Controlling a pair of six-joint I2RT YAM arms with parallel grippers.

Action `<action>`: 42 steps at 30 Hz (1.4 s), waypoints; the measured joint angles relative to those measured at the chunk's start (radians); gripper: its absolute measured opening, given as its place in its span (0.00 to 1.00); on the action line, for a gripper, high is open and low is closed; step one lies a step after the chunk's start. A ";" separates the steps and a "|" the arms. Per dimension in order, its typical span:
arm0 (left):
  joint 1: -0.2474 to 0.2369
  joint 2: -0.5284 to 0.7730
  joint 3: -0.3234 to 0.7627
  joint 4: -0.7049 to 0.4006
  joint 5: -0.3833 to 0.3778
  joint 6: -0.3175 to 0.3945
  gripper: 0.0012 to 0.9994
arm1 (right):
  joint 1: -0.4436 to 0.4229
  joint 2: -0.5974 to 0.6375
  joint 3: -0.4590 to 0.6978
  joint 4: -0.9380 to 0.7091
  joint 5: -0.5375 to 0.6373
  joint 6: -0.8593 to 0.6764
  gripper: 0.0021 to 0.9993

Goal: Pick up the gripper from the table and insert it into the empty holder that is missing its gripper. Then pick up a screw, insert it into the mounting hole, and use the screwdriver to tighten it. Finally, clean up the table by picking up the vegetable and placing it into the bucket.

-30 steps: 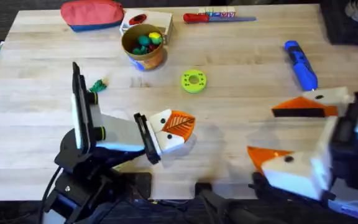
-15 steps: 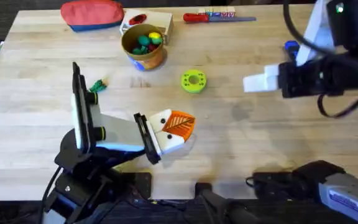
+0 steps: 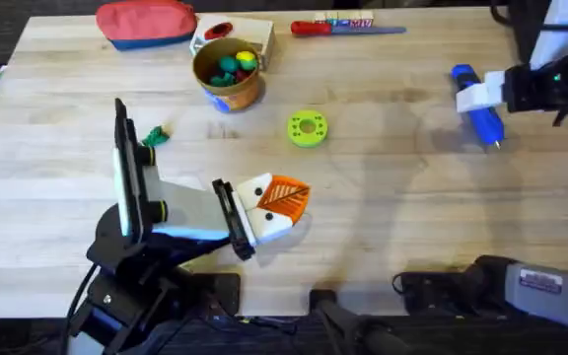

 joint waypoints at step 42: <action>0.000 0.000 0.000 0.000 0.000 0.000 0.01 | -0.050 0.629 0.386 0.087 -0.040 -0.272 0.16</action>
